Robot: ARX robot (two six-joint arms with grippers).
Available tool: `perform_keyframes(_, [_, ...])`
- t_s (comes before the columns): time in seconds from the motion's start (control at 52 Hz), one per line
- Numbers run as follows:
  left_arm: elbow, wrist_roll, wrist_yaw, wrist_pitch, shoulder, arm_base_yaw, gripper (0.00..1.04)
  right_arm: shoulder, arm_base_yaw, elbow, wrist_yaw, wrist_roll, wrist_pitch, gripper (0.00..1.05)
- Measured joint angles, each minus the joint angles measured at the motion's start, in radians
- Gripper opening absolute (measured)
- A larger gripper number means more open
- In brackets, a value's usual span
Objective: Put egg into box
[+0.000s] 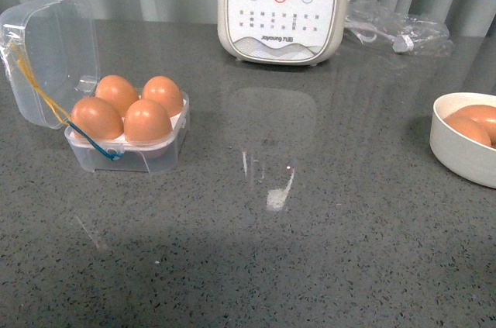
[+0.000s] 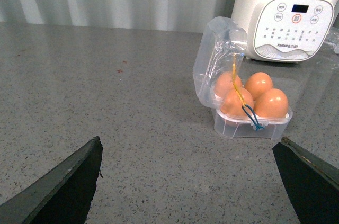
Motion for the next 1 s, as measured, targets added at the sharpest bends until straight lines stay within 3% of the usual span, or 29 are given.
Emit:
perform_keyframes(0.231, [0.0,0.0,0.0,0.0,0.0,0.0,0.98,-0.049,0.0,0.0,0.0,0.0,-0.049,0.03])
perform_keyframes(0.308, [0.0,0.0,-0.001,0.0,0.0,0.0,0.98,-0.172,0.0,0.0,-0.001,0.0,-0.209,0.03])
perform_keyframes(0.5, [0.0,0.0,0.0,0.0,0.0,0.0,0.98,-0.215,0.0,0.0,-0.001,-0.001,-0.222,0.04])
perform_keyframes(0.942, [0.0,0.0,0.0,0.0,0.0,0.0,0.98,-0.216,0.0,0.0,0.0,-0.001,-0.222,0.93])
perform_keyframes(1.0, [0.0,0.0,0.0,0.0,0.0,0.0,0.98,-0.216,0.0,0.0,0.0,0.0,-0.222,0.99])
